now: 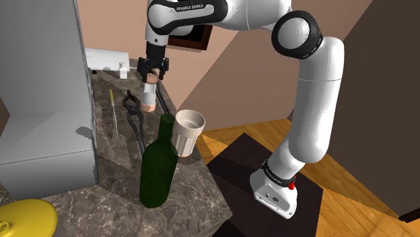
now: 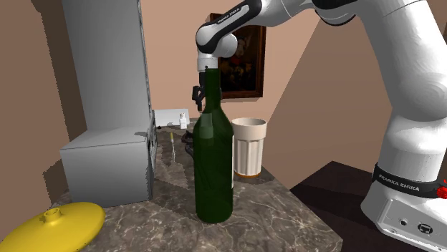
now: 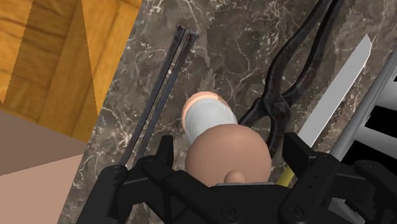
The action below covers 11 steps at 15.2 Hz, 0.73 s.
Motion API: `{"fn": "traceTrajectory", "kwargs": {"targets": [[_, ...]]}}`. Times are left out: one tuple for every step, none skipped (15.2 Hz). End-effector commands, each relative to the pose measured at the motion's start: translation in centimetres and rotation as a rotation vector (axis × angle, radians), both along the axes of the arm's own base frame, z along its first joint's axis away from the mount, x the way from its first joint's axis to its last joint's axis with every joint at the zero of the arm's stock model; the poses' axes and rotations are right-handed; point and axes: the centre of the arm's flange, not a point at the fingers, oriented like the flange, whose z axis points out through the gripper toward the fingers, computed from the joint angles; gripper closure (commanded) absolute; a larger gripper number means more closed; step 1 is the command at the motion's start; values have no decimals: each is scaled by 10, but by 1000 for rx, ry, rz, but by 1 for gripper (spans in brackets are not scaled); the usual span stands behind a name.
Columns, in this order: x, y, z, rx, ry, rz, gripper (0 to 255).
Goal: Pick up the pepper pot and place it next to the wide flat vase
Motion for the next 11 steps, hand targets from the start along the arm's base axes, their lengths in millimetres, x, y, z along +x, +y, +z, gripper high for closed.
{"fn": "traceTrajectory", "kwargs": {"targets": [[0,0,-1,0,0,0,0],[0,0,-1,0,0,0,0],[0,0,-1,0,0,0,0],[0,0,-1,0,0,0,0],[0,0,-1,0,0,0,0],[0,0,-1,0,0,0,0],[0,0,-1,0,0,0,255],[0,0,-1,0,0,0,255],[0,0,-1,0,0,0,255],[0,0,-1,0,0,0,255],[0,0,-1,0,0,0,255]]}}
